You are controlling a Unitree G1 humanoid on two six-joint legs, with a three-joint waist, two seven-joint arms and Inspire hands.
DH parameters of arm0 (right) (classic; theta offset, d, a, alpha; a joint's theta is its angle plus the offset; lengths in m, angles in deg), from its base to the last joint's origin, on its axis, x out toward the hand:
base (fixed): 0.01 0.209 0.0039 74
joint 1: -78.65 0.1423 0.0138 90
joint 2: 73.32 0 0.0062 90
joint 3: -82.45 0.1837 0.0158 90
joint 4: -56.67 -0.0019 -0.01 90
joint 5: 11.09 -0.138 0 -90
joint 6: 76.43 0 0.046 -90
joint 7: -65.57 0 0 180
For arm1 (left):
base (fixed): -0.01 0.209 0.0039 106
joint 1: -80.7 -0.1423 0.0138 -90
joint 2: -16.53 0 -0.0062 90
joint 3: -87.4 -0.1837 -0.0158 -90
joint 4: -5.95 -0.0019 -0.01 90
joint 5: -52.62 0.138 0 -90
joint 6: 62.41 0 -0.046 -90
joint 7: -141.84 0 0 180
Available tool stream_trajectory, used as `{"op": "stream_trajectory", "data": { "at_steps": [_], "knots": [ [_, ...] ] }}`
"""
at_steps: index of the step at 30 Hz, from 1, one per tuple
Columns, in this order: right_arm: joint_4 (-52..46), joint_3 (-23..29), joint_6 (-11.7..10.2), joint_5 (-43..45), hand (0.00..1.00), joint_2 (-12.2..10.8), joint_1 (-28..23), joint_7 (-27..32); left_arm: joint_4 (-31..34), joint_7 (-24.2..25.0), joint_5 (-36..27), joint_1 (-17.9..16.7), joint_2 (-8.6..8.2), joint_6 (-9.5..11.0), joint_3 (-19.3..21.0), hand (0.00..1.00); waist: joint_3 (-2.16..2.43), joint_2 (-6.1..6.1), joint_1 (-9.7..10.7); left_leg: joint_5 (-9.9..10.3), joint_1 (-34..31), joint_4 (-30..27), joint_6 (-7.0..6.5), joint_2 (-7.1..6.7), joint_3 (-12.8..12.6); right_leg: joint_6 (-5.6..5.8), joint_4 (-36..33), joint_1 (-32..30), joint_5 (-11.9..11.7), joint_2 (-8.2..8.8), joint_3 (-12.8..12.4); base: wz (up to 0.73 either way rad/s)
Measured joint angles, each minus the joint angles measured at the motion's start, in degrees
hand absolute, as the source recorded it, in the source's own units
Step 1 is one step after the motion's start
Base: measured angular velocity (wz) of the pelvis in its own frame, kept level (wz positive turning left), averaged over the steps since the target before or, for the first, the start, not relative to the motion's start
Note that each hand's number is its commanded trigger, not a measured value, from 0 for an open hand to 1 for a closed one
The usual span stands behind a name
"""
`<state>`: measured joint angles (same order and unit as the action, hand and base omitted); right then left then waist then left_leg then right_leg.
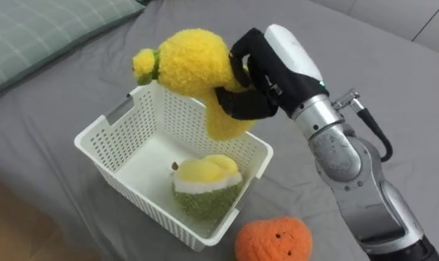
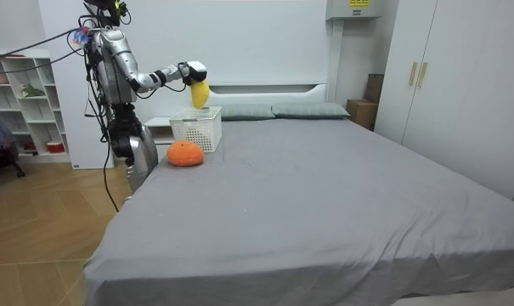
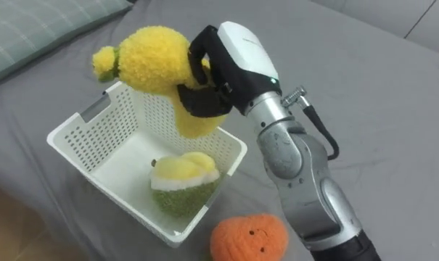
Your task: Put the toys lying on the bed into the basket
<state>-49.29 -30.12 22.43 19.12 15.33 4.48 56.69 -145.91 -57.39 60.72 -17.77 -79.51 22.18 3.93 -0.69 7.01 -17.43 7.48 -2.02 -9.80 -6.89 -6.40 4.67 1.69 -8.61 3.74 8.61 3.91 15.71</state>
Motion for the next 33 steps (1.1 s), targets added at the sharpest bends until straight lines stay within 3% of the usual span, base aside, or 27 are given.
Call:
{"op": "stream_trajectory", "data": {
  "at_steps": [4, 10, 17, 19, 20, 22, 33],
  "knots": [
    [-0.21, -2.47, 0.01, -0.05, 1.0, -1.68, 0.13, -1.76, 0.01, 0.15, 0.26, 1.48, -0.43, -0.54, -0.03, 0.0, -0.14, -0.3, -1.73, -0.01, -0.3, -0.17, -0.01, -0.05, 0.28, 0.0, 0.08, -0.02, 0.0, 0.04, 0.14, 0.07],
    [1.76, -3.92, -0.02, -0.73, 1.0, -1.71, 0.9, -2.57, 0.08, 0.14, 1.66, 1.51, -0.08, -0.56, -1.15, 0.0, -0.31, -0.54, -2.16, -0.01, -0.49, -0.45, -0.02, -0.3, 1.3, 0.0, 0.07, 0.21, 0.0, 0.09, 0.73, 0.07],
    [4.0, -7.43, 1.89, -0.34, 0.97, -1.85, 1.05, -4.7, 1.27, 0.11, 1.68, 1.44, 0.16, -1.18, -2.33, 0.0, -0.35, -0.3, -2.88, -0.01, -0.81, -0.67, -0.01, -0.38, 1.91, 0.0, 0.03, 0.12, -0.01, 0.12, 1.8, 0.04],
    [4.63, -7.71, 2.73, 0.21, 0.73, -2.0, 1.05, -5.21, 1.28, 0.15, 1.74, 1.49, 0.16, -1.67, -2.27, 0.0, -0.34, -0.14, -3.22, -0.01, -0.85, -0.73, -0.01, -0.39, 1.92, 0.0, 0.03, 0.13, -0.02, 0.15, 1.93, 0.0],
    [4.9, -7.7, 3.38, 0.53, 0.28, -2.08, 1.05, -5.5, 1.28, 0.19, 1.73, 1.59, 0.17, -1.82, -2.22, 0.0, -0.31, -0.04, -3.28, -0.01, -0.9, -0.8, -0.01, -0.41, 1.98, 0.0, 0.03, 0.12, -0.03, 0.15, 1.99, 0.0],
    [5.33, -7.67, 3.76, 0.8, 0.0, -2.05, 1.05, -5.58, 1.27, 0.42, 1.72, 1.47, 0.16, -2.1, -2.22, 0.0, -0.31, 0.04, -3.27, -0.01, -1.1, -0.99, -0.01, -0.45, 2.15, 0.0, 0.03, 0.11, -0.05, 0.16, 1.99, 0.05],
    [6.0, -7.48, 3.82, 1.82, 0.0, -1.83, 1.05, -6.37, 1.17, 1.41, 1.71, 1.23, -0.08, -2.77, -2.18, 0.0, -0.36, 0.0, -3.09, 0.0, -1.23, -1.04, -0.01, -0.47, 2.18, 0.01, 0.02, 0.05, -0.08, 0.13, 1.59, 0.0]
  ]
}}
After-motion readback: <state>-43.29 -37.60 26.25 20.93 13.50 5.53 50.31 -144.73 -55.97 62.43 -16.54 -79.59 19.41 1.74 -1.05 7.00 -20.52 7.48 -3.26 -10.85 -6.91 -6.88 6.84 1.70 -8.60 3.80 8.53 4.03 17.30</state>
